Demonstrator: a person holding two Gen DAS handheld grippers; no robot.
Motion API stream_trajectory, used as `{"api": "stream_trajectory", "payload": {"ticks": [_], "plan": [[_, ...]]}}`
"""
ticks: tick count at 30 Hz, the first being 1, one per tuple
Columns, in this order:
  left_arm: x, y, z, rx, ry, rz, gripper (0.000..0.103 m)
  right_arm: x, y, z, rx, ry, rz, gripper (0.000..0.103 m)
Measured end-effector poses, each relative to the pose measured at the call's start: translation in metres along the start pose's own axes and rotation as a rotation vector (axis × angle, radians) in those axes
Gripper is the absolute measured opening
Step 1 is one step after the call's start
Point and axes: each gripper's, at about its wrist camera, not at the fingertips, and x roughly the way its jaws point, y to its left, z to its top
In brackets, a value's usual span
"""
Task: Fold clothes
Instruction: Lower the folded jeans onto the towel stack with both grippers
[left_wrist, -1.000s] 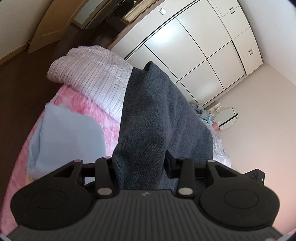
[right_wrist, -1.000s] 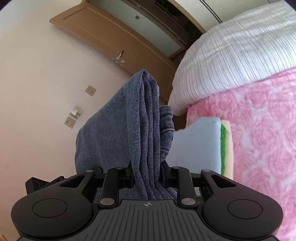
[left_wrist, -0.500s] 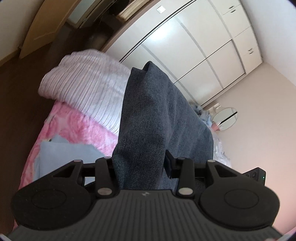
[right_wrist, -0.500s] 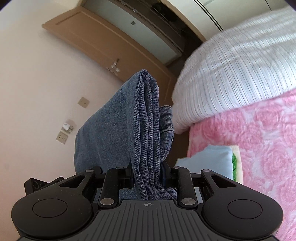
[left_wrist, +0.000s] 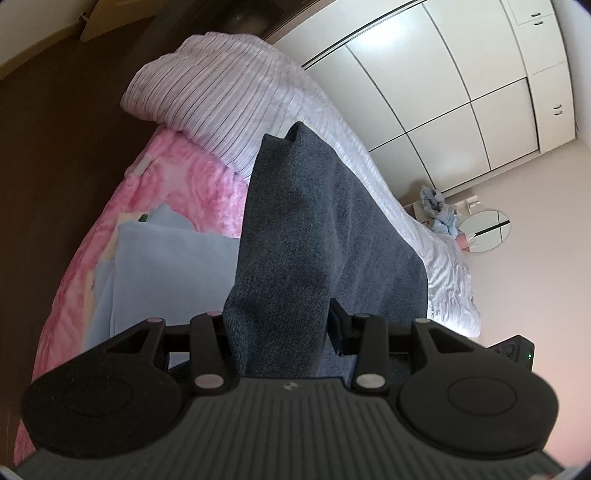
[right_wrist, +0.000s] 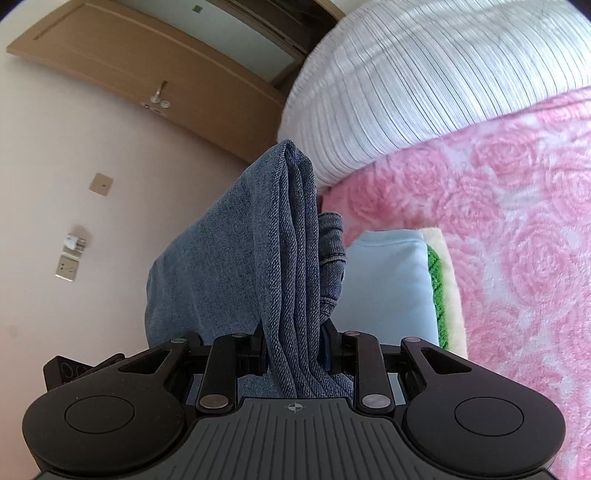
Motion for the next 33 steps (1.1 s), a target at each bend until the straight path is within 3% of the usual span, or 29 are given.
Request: {"api": "stream_trajectory", "payload": {"ticks": [7,11,14,16,20,23,27,33], "plan": [[0.024,0.029,0.005,-0.036,0.052,0.037,0.039,0.028,-0.015,-0.001,-0.023,0.041,-0.130,0.026],[0.040,0.049,0.005,-0.044,0.075,0.141,0.041,0.045,-0.023,-0.002,-0.037,0.064,-0.204,0.029],[0.037,0.066,0.009,-0.098,0.029,0.230,0.041,0.057,-0.030,-0.002,-0.047,0.081,-0.259,0.033],[0.022,0.068,0.012,-0.117,-0.043,0.234,0.042,0.056,-0.035,-0.001,-0.044,0.073,-0.282,0.034],[-0.009,0.042,0.018,0.017,-0.180,0.361,0.040,0.028,-0.032,0.005,-0.071,-0.016,-0.286,0.034],[-0.010,0.009,0.017,0.152,-0.220,0.370,0.037,0.012,-0.018,0.011,-0.174,-0.119,-0.301,0.034],[0.022,-0.029,0.008,0.330,-0.188,0.391,0.035,0.020,0.004,0.015,-0.356,-0.183,-0.341,0.034],[0.081,-0.017,-0.009,0.396,-0.138,0.482,0.028,0.073,-0.009,-0.001,-0.551,-0.122,-0.401,0.031]]}}
